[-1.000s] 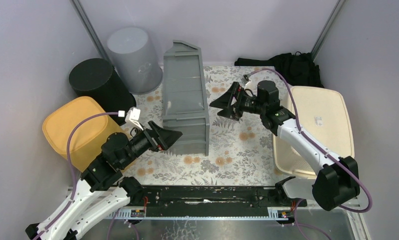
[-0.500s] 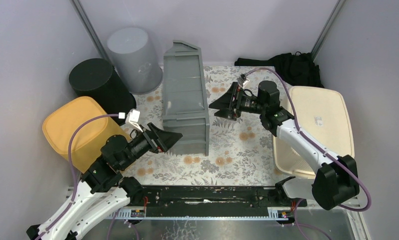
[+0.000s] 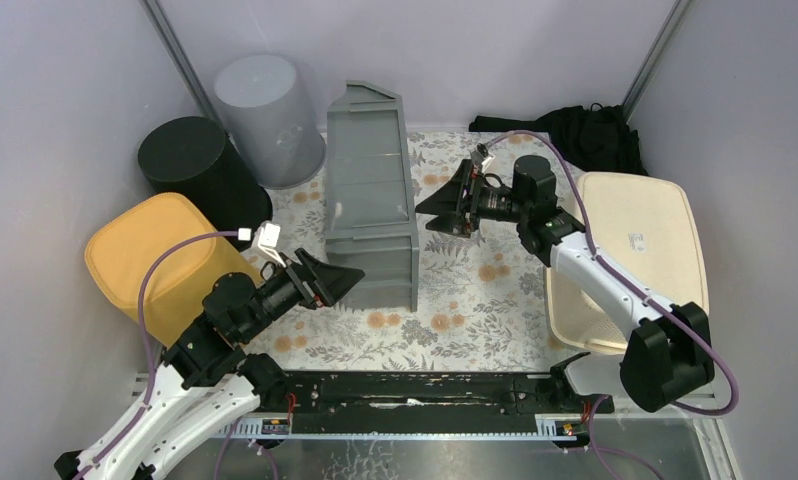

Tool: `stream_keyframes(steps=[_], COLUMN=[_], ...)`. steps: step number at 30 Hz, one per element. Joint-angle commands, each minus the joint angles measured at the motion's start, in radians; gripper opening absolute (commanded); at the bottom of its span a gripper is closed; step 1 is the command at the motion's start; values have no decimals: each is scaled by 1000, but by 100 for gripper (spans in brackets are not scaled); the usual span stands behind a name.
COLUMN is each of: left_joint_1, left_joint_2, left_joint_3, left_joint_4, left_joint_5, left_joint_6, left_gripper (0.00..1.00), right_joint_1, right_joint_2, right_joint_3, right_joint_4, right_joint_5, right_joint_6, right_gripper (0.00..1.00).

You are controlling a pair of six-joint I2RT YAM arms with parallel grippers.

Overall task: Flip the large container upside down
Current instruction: Turn the container upside down at the center of the board.

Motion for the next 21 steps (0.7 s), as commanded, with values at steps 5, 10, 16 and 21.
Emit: stream_keyframes(steps=[5,10,16,21], left_joint_1=[5,6,5,5], left_joint_2=[14,55,91,62], left_joint_3=[-17,-5,-3,-7], left_joint_4=[40,50,81,85], left_joint_5=[-1,6,15,3], left_joint_6=[15,26,27,21], left_gripper=[100,100,100,100], right_joint_1=[-3,-3,-2,-3], right_joint_2=[29,39,55,62], right_joint_3=[-8,-21,4,16], right_joint_4=[119,162,170,167], right_joint_5=[-58,-61,-73,-77], right_joint_6=[50,78,87,91], right_gripper=[99,99,99,99])
